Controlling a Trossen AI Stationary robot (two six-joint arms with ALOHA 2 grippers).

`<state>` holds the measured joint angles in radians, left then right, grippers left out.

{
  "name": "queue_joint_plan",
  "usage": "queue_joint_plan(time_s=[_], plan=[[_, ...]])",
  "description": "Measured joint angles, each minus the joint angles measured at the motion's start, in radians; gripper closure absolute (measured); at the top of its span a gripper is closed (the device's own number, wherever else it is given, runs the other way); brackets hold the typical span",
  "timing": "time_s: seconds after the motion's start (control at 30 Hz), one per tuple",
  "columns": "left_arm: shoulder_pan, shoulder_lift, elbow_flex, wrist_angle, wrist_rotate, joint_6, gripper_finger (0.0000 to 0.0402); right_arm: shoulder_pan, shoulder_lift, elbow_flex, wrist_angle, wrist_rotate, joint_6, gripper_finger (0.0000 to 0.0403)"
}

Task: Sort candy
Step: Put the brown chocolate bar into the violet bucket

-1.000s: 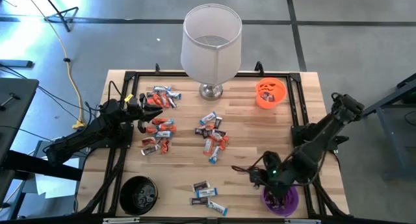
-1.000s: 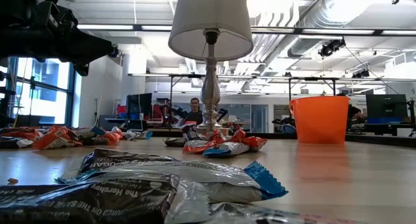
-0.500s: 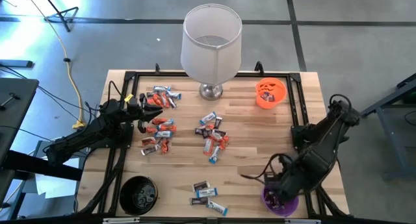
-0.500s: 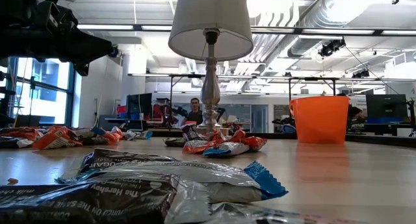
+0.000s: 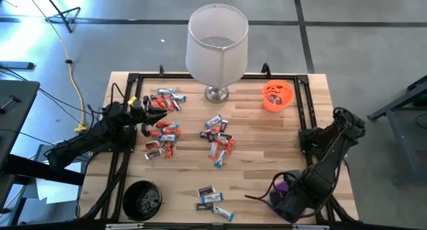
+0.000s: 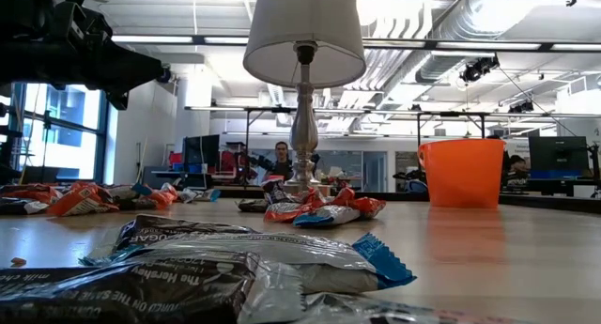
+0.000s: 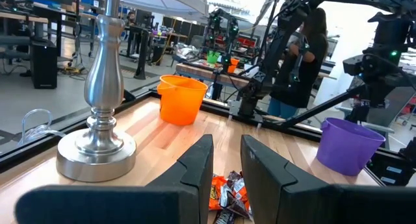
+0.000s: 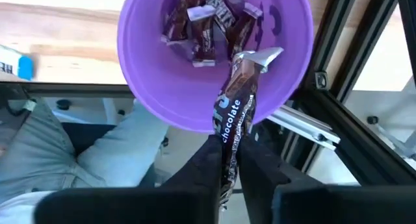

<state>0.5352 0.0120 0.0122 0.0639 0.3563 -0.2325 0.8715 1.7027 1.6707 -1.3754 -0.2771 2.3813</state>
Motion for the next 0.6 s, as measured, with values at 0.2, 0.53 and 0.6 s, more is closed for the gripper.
queue_joint_plan(time_s=[0.2, 0.53, 0.6], plan=[[0.0, 0.0, 0.0, 0.0, 0.0, 0.0, 0.0337, 0.0, 0.0, 0.0, 0.002, -0.022, -0.005, 0.0295], [0.0, 0.0, 0.0, 0.0, 0.0, 0.0, 0.0337, -0.074, -0.01, 0.0, -0.015, 0.201, -0.121, 0.025], [0.0, 0.0, 0.0, 0.0, 0.0, 0.0, 0.0337, -0.12, -0.016, 0.0, -0.026, 0.295, -0.204, 0.0251]])
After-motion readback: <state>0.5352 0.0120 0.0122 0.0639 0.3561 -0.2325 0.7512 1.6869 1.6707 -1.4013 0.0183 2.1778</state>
